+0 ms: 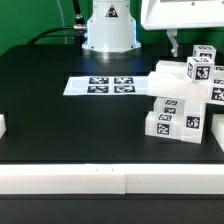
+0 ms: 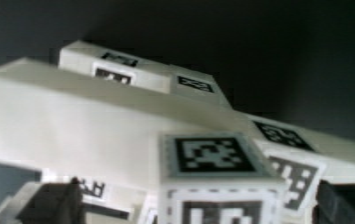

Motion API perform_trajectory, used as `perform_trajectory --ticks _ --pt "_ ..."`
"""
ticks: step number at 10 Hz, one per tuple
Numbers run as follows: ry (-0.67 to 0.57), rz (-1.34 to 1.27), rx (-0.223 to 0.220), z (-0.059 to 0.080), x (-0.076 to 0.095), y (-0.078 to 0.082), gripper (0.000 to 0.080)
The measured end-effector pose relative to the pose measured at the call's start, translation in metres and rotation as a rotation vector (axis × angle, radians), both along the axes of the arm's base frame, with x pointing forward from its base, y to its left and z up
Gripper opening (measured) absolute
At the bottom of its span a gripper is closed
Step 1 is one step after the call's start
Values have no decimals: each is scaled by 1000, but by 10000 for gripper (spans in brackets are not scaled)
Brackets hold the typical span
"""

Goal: Assemble chair

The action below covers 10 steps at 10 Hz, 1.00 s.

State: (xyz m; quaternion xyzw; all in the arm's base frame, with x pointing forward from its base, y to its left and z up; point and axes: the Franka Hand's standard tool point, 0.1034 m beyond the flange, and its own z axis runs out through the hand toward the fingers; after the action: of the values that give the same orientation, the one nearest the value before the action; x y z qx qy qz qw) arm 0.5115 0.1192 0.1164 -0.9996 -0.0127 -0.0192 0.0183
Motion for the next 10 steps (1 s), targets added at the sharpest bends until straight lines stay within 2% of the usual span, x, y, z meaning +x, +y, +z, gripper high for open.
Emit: perform_trajectory --ticks 1,2,3,4,5,10 --pt "1 -17 2 0 0 -1 649" --pt "1 -17 2 0 0 -1 547" --pt "1 -17 2 0 0 -1 411" --pt "1 -17 2 0 0 -1 411" --pt "1 -21 2 0 0 -1 285" --pt "11 -263 12 0 0 0 285"
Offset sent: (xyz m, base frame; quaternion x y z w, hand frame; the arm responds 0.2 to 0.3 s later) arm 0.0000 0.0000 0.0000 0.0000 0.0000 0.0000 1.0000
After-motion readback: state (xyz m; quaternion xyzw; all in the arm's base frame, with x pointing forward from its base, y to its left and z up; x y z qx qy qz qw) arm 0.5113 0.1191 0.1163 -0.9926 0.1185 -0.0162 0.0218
